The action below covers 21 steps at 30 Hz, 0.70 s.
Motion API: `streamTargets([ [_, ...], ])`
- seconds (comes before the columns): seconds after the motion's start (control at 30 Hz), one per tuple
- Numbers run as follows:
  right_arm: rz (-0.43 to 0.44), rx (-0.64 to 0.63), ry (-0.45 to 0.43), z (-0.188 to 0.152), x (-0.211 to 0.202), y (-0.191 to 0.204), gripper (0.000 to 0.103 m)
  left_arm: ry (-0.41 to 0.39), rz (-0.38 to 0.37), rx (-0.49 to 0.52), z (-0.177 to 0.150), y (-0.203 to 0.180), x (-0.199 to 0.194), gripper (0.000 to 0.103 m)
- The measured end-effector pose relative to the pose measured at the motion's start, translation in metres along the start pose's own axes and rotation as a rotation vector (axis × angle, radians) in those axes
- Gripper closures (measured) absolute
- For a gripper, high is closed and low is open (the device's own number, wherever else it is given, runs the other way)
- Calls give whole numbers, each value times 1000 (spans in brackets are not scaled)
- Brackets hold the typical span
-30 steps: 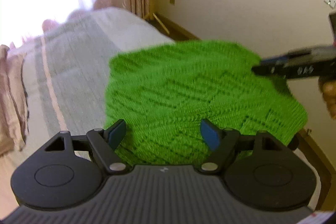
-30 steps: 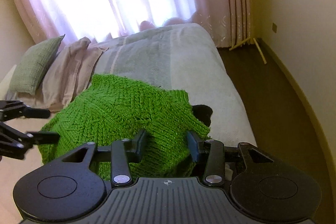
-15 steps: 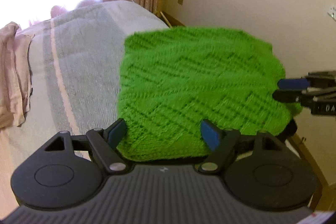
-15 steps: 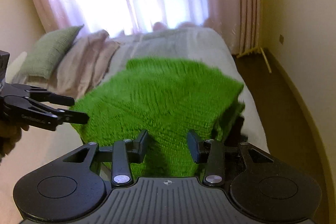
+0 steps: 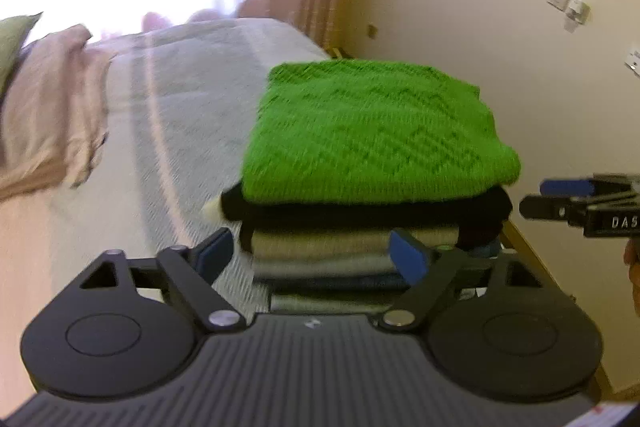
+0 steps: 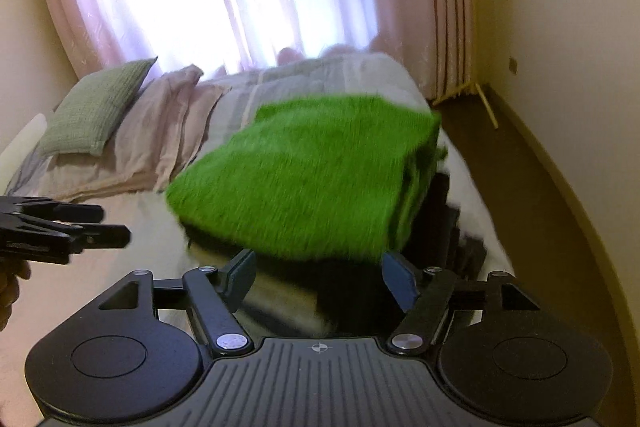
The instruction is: Fold large clothes
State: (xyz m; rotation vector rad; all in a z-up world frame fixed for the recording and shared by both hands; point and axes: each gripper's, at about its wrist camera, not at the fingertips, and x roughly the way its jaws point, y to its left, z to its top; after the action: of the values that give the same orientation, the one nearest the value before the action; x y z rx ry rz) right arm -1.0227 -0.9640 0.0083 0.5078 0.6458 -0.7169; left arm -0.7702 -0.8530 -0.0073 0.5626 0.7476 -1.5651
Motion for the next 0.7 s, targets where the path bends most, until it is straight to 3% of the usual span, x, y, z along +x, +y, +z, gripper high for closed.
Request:
streamTargets([
  [0.23,-13,53,97,-30,-17,16,26,18,72,-107,-42,2,-35,3],
  [0.47,-116,66,67,-49,-65,38,16,5,56,-81,-58,6,-63,1],
  [0.7,-219,187,29,-78,-110,74,14,-17,27,6,-69,11,-102,1],
])
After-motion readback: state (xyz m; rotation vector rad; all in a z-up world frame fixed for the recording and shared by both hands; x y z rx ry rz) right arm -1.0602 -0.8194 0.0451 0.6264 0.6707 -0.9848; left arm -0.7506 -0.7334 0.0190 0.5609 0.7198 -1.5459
